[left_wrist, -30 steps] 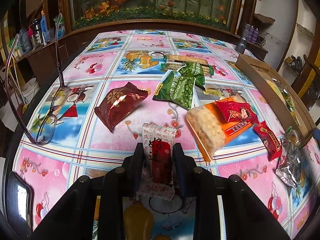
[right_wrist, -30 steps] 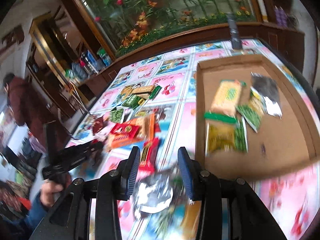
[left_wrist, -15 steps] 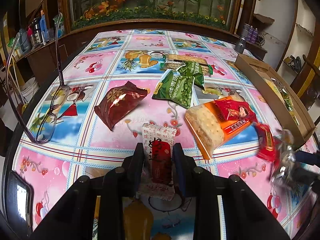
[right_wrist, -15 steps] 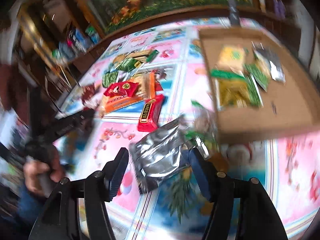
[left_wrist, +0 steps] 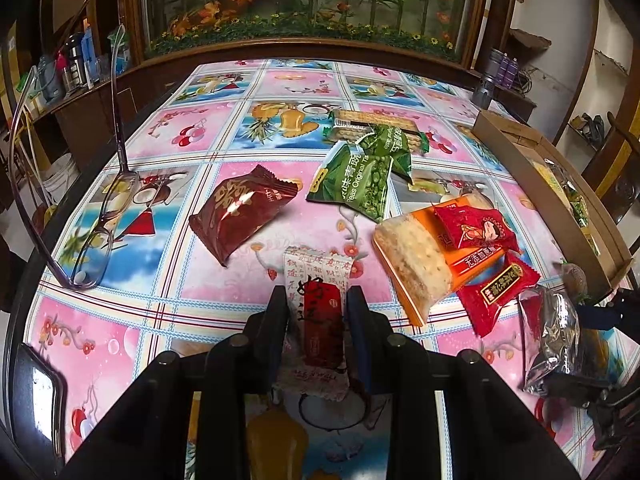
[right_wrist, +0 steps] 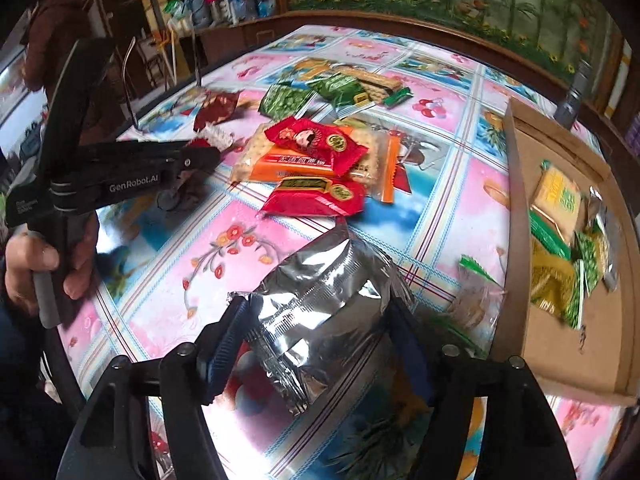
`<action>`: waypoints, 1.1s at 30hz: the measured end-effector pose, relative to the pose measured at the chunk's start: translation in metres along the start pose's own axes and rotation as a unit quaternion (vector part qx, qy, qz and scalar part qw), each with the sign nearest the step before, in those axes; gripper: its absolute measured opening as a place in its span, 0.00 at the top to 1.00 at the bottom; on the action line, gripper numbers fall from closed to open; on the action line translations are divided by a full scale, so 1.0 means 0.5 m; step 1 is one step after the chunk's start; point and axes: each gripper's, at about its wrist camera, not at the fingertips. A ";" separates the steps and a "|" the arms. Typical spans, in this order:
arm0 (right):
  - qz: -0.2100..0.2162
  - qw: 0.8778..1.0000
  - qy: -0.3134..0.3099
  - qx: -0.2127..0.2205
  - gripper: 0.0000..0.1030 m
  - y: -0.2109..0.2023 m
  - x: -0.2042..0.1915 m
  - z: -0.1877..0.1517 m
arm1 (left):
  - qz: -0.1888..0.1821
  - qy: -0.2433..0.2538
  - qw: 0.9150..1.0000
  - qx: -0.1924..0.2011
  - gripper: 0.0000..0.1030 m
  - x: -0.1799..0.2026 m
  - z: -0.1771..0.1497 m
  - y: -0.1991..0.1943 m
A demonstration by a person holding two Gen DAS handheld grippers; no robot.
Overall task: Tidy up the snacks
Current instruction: 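Reach the right tool to the silver foil bag on the table and grasp it, then lift the silver foil bag with the right tool while the left tool holds the red packet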
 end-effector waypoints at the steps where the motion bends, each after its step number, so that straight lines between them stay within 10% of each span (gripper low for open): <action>1: 0.001 1.000 0.008 0.003 0.35 -0.001 0.002 -0.002 | 0.000 0.000 1.000 0.000 0.72 -0.001 0.001 -0.001; 11: -0.010 0.999 0.024 0.024 0.43 0.025 -0.005 0.095 | -0.006 -0.008 1.000 0.002 0.72 -0.006 0.001 -0.002; 13: -0.004 0.999 0.046 0.029 0.78 0.029 0.018 0.119 | -0.005 -0.008 1.000 0.002 0.72 -0.006 0.001 -0.002; 20: 0.052 0.992 0.109 0.032 0.76 0.049 0.076 0.108 | -0.005 -0.007 1.000 0.001 0.72 -0.007 0.002 -0.002; 26: 0.054 0.989 0.113 0.078 0.44 -0.005 0.081 0.111 | -0.004 -0.005 1.000 0.001 0.72 -0.005 0.002 0.000; 33: 0.079 0.991 0.099 0.042 0.40 0.021 0.058 0.110 | -0.001 -0.002 1.000 0.001 0.72 -0.004 0.003 0.000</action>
Point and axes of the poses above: each gripper's, at about its wrist camera, not at the fingertips, and y roughly the way its jaws point, x to its right, z to its top, and after that the axes turned 11 degrees about -z, right-handed
